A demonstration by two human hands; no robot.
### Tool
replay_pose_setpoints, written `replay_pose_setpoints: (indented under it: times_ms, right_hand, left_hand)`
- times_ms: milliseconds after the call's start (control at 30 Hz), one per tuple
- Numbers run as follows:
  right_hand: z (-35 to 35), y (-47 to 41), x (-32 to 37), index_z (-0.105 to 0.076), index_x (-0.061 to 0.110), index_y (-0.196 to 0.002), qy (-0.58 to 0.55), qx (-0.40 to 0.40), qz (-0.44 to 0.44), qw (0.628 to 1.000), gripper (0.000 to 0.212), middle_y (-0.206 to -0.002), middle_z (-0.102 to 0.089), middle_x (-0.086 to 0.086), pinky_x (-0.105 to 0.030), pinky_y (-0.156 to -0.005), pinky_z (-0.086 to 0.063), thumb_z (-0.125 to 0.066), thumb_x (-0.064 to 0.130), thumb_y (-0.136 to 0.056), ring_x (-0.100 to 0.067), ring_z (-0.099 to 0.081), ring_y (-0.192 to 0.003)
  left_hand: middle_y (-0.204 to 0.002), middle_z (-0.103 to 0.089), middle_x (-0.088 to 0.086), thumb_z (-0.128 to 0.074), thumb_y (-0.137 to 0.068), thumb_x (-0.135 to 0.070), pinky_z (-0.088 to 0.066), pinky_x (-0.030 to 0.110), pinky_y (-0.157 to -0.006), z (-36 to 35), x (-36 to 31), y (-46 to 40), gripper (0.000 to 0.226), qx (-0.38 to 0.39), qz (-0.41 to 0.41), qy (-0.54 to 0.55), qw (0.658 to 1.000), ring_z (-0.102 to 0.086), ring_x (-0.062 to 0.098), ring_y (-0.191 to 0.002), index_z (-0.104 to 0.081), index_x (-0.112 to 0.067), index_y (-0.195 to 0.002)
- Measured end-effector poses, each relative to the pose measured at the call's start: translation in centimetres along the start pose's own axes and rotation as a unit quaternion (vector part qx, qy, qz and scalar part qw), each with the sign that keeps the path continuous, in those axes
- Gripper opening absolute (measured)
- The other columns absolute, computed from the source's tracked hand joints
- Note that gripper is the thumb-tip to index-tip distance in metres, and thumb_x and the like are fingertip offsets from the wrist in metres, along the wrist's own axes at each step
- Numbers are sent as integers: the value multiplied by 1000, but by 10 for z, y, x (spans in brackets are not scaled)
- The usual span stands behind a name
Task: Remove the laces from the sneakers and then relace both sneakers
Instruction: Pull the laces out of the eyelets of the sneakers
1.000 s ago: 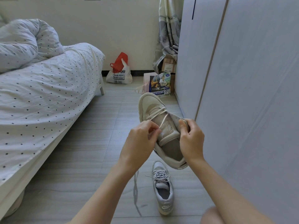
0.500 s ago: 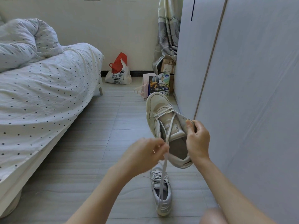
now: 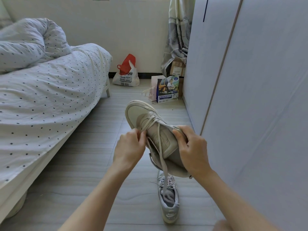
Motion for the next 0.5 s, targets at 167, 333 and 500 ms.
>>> replay_pose_setpoints:
  times_ms: [167, 333, 500]
  right_hand:
    - [0, -2, -4, -67, 7, -94, 10, 31, 16, 999, 12, -66, -65, -4, -39, -55, -48, -59, 15, -92, -22, -59, -55]
    - [-3, -3, -3, -67, 5, -92, 10, 83, 45, 995, 14, -69, -66, -1, -39, -57, -51, -59, 16, -92, -19, -60, -59]
    - [-3, 0, -26, -66, 12, -88, -17, 74, -36, 996, 13, -60, -55, 13, -16, -53, -37, -57, 20, -92, -4, -51, -56]
  left_hand:
    - [-72, -60, 7, -45, -96, -30, -45, 36, -60, 15, -12, -1, 32, -27, -59, -95, 993, -57, 29, -69, -52, -10, -72]
    - [-73, -59, 3, -48, -93, -29, -42, 33, -61, 39, -13, -6, 29, -71, -89, -142, 983, -55, 28, -68, -54, -10, -73]
    - [-75, -63, 3, -51, -91, -43, -52, 40, -68, 7, 5, -4, 35, 52, -37, -53, 997, -60, 22, -74, -60, -12, -80]
Point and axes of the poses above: each hand's wrist, its own y-axis away from the middle knuckle, its own z-axis out of the back of the hand, x = y × z, the point moved 10 cm from there along -y, towards the middle knuckle
